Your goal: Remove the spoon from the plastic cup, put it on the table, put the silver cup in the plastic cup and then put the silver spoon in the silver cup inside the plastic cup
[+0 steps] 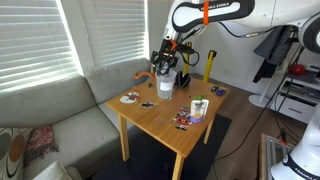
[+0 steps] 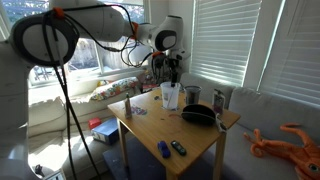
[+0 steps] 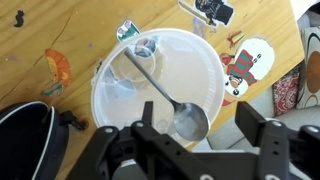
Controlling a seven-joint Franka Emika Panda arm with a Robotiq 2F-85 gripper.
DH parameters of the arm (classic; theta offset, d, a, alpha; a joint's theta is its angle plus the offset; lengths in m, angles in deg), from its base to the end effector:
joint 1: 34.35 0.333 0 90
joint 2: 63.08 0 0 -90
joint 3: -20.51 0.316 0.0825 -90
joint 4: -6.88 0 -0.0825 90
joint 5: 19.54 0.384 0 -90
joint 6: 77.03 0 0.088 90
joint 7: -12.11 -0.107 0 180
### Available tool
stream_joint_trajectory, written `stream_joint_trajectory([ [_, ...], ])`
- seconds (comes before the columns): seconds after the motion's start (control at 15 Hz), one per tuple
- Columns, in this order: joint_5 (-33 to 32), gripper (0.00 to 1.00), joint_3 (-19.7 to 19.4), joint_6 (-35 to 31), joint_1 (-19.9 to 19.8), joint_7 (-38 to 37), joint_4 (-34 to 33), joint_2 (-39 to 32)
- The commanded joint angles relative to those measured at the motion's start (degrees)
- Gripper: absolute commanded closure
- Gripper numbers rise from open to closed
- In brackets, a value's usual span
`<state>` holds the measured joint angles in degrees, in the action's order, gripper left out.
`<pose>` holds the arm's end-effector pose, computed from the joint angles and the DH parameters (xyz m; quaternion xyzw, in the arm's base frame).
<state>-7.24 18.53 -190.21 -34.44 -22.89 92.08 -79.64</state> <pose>0.6697 -0.0077 0.5288 -0.9286 0.3440 -0.0674 0.1215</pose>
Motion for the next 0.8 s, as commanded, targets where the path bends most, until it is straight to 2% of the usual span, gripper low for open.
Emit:
stream_joint_trajectory([
  [0.0, 2.06, 0.44, 0.11, -1.29, 0.16, -1.33, -3.54, -2.83],
  [0.07, 2.14, 0.46, 0.09, -1.80, 0.19, -1.40, -3.78, -3.13],
  [0.13, 2.33, 0.52, 0.11, -2.04, 0.19, -1.34, -4.13, -3.48],
  [0.27, 2.44, 0.55, 0.11, -2.34, 0.23, -1.36, -4.68, -3.90],
  [0.4, 2.50, 0.44, 0.08, -2.22, 0.21, -1.43, -5.09, -4.04],
  [0.6, 2.32, 0.35, 0.00, -2.13, 0.25, -1.75, -5.43, -3.98],
  [0.73, 2.22, 0.45, -0.02, -2.10, 0.26, -1.87, -5.48, -3.87],
])
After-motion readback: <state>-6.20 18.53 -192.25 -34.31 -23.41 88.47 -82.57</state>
